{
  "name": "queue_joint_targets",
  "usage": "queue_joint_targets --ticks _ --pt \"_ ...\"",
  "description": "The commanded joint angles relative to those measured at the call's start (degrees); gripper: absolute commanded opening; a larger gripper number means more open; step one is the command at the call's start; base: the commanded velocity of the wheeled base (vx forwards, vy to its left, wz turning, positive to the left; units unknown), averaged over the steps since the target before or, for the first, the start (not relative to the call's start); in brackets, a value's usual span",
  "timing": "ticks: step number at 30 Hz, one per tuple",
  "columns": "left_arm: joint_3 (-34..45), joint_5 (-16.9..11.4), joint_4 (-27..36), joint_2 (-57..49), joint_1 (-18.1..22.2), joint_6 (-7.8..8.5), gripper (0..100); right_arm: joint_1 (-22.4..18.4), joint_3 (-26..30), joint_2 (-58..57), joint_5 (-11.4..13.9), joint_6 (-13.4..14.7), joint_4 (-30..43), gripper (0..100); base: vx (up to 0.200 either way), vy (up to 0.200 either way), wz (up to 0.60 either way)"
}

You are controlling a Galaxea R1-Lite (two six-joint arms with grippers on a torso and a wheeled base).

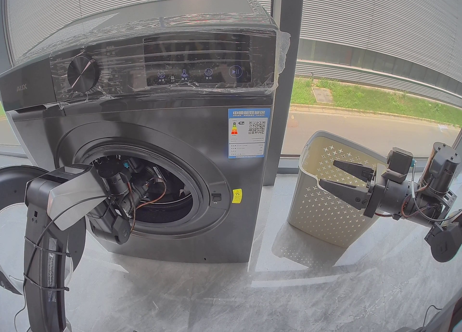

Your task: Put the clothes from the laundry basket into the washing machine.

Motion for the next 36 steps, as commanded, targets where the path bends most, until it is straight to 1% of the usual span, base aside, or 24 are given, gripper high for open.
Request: queue_joint_targets --ticks 1,2,3,5,9,11,14,15,16,17,21,22,23,24,25,26,27,28,29,30,31,33,35,36 --pt "-0.7 0.3 -0.9 -0.3 0.8 0.62 100 1.8 -1.1 1.8 0.1 -0.1 0.0 100 0.000 0.000 0.00" --pt "-0.5 0.4 -0.9 -0.5 0.9 1.06 100 1.8 -1.1 1.8 0.1 -0.1 0.0 100 0.000 0.000 0.00" --pt "0.0 0.4 -0.9 -0.8 0.9 1.85 100 1.8 -1.1 1.8 0.1 -0.1 0.0 100 0.000 0.000 0.00" --pt "0.9 0.4 -0.9 -1.0 0.6 2.47 100 1.8 -1.1 1.8 0.1 -0.1 0.0 100 0.000 0.000 0.00" --pt "2.4 0.7 -0.8 -0.7 0.5 2.38 100 1.8 -1.2 1.8 0.1 -0.1 0.0 100 0.000 0.000 0.00" --pt "3.1 2.1 -0.9 -1.3 0.4 2.03 100 1.8 -1.2 1.8 0.0 -0.1 0.0 100 0.000 0.000 0.00" --pt "3.3 0.8 -1.0 -4.3 -1.1 1.24 100 1.7 -1.1 1.8 0.0 -0.1 0.0 100 0.000 0.000 0.00" --pt "3.3 -0.9 -0.9 -4.6 -1.7 -0.78 100 1.7 -1.2 1.8 0.0 -0.1 0.0 100 0.000 0.000 0.00" --pt "3.0 -1.3 -0.9 -4.3 -1.7 -1.93 100 1.7 -1.3 1.8 0.0 -0.1 0.0 100 0.000 0.000 0.00" --pt "2.9 -1.4 -1.0 -3.6 -1.5 -2.28 100 1.7 -1.3 1.8 0.0 -0.1 0.0 100 0.000 0.000 0.00" --pt "5.2 -1.8 -1.0 -2.4 -1.4 -2.01 100 1.6 -1.1 1.5 -0.1 -0.1 0.0 100 0.000 0.000 0.00" --pt "5.5 -1.4 -0.9 -1.4 -1.3 -1.66 100 1.5 -1.1 1.4 -0.1 -0.1 0.0 100 0.000 0.000 0.00" --pt "5.0 -1.1 -0.8 -0.1 -0.9 -0.96 100 1.4 -1.1 1.3 -0.1 -0.1 0.0 100 0.000 0.000 0.00" --pt "4.9 -1.0 -0.8 0.3 -0.7 -0.78 100 1.4 -1.1 1.3 -0.1 -0.1 0.0 100 0.000 0.000 0.00" --pt "2.3 1.5 -0.7 3.0 0.9 2.82 100 1.4 -1.2 1.3 -0.1 -0.1 0.0 100 0.000 0.000 0.00" --pt "1.9 2.5 -0.5 3.1 1.0 3.43 100 1.4 -1.2 1.3 -0.1 -0.1 0.0 100 0.000 0.000 0.00" --pt "1.9 2.5 -0.5 3.1 1.0 3.43 100 1.4 -1.2 1.3 -0.1 -0.1 0.0 100 0.000 0.000 0.00" --pt "1.0 3.6 -0.6 2.6 1.3 3.61 100 1.4 -0.9 1.2 -0.1 -0.1 0.0 100 0.000 0.000 0.00" --pt "0.9 3.4 -0.6 2.6 1.3 3.70 100 1.4 -0.9 1.2 -0.1 -0.1 -0.1 100 0.000 0.000 0.00" --pt "0.2 2.1 -0.6 1.4 0.9 3.96 100 1.3 -0.9 1.3 -0.1 -0.1 0.0 100 0.000 0.000 0.00" --pt "-0.8 1.8 -0.3 1.1 0.3 4.23 100 1.4 -1.0 1.3 -0.1 -0.1 0.0 100 0.000 0.000 0.00" --pt "-3.0 2.5 1.1 1.4 0.1 4.49 100 1.4 -1.1 1.5 -0.1 -0.1 0.0 100 0.000 0.000 0.00" --pt "-4.7 3.8 3.3 2.6 0.2 5.37 100 1.4 -1.1 1.5 -0.1 -0.1 0.0 100 0.000 0.000 0.00" --pt "-5.4 3.8 3.3 3.0 0.4 5.72 100 1.4 -1.1 1.4 -0.1 -0.1 0.0 100 0.000 0.000 0.00"
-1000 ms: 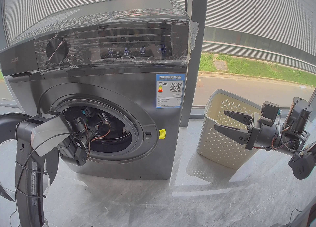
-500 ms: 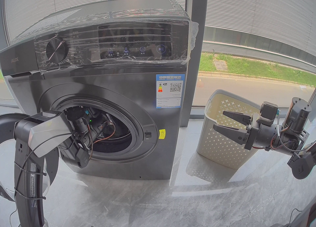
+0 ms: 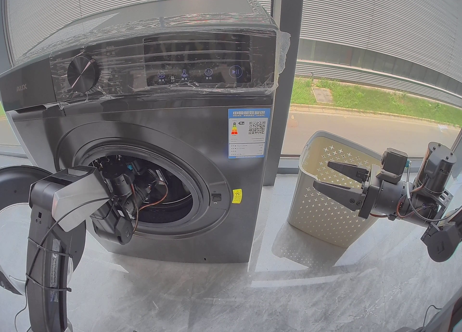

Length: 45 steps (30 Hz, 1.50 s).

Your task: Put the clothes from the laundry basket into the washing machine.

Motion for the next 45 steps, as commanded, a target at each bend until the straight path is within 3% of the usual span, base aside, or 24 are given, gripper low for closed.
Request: queue_joint_targets --ticks 1,4,9,13,16,28,45 --pt "-3.7 0.9 1.4 1.3 0.2 1.01 100 0.0 0.0 -0.1 0.0 0.0 0.0 100 0.000 0.000 0.00" --pt "-7.0 -1.0 0.4 1.2 -0.5 1.28 100 0.0 0.1 -0.2 0.0 0.0 0.0 100 0.000 0.000 0.00" --pt "-11.9 -0.9 3.2 4.1 0.2 2.68 100 0.0 0.2 -0.2 0.0 0.0 0.0 100 0.000 0.000 0.00" --pt "-11.0 -1.0 3.5 4.2 0.2 3.21 100 -0.1 0.4 -0.2 -0.1 0.0 0.0 100 0.000 0.000 0.00" --pt "-3.5 -1.0 3.4 4.5 0.2 3.39 100 0.0 0.2 -0.2 -0.1 0.0 0.0 100 0.000 0.000 0.00" --pt "-0.4 -1.2 2.2 -3.9 0.4 3.30 100 -0.1 0.2 -0.2 -0.1 0.0 0.0 100 0.000 0.000 0.00" --pt "24.3 -1.3 -1.0 -14.6 -1.1 3.04 100 -0.1 0.0 -0.8 0.0 0.0 -0.1 100 0.000 0.000 0.00"
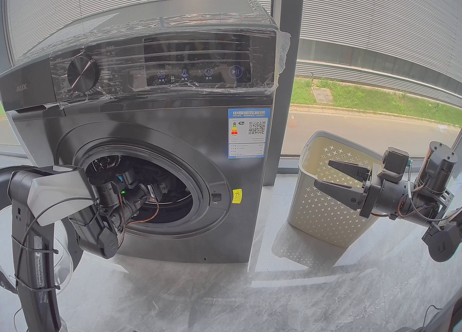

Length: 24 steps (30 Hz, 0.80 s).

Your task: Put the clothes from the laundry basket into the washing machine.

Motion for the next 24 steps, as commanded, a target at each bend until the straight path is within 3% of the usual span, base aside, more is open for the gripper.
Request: queue_joint_targets --ticks 1,16,24 --pt "6.5 0.1 -0.6 -6.7 -0.8 -0.30 100 0.0 -0.1 -0.2 0.1 0.0 0.0 100 0.000 0.000 0.00" --pt "11.8 0.4 -0.2 -13.7 -0.7 -0.30 100 0.3 -0.4 -0.5 0.1 0.0 0.0 100 0.000 0.000 0.00" --pt "4.9 -1.4 -0.8 -13.5 0.4 -0.12 100 0.5 -0.5 -0.7 0.0 0.0 0.0 100 0.000 0.000 0.00"
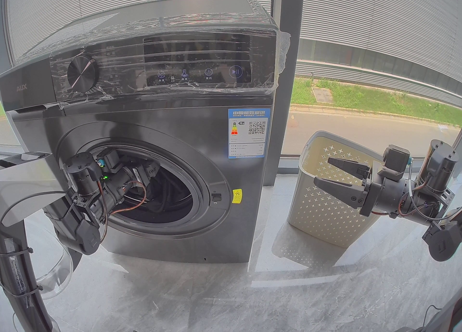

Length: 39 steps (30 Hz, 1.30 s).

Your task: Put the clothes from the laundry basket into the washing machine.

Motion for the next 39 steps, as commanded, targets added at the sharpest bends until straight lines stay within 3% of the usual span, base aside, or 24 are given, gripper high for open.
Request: queue_joint_targets --ticks 1,6,14,21,26,29,34,37,39 --pt "-2.0 -0.7 -0.3 -0.4 0.1 0.11 100 0.1 0.0 -0.7 0.0 0.0 0.0 100 0.000 0.000 0.00" --pt "-4.1 -0.7 -0.2 3.4 0.3 0.11 100 0.1 0.1 -0.9 0.0 0.0 0.0 100 0.000 0.000 0.00" --pt "-14.7 -0.1 0.8 12.5 0.9 -0.06 100 0.1 0.2 -1.0 0.1 0.0 -0.1 100 0.000 0.000 0.00" --pt "-11.5 0.3 0.8 13.1 -0.1 -0.15 100 0.0 0.2 -1.0 0.1 0.1 0.0 100 0.000 0.000 0.00" --pt "-2.8 0.4 0.4 10.9 0.2 -0.24 100 0.1 -0.1 -0.8 0.1 0.1 0.0 100 0.000 0.000 0.00" --pt "-2.4 0.6 -0.1 11.0 1.0 -0.42 100 0.1 -0.1 -0.8 0.1 0.0 0.0 100 0.000 0.000 0.00" --pt "-7.2 0.6 -0.1 11.1 1.5 -0.50 100 0.1 -0.2 -0.6 0.1 0.1 0.0 100 0.000 0.000 0.00" --pt "-13.7 3.5 0.4 12.6 2.0 -2.17 100 0.1 0.0 -0.7 0.1 0.1 -0.1 100 0.000 0.000 0.00" --pt "-14.4 4.3 0.7 13.1 2.2 -2.26 100 0.0 0.1 -0.8 0.1 0.1 0.0 100 0.000 0.000 0.00"
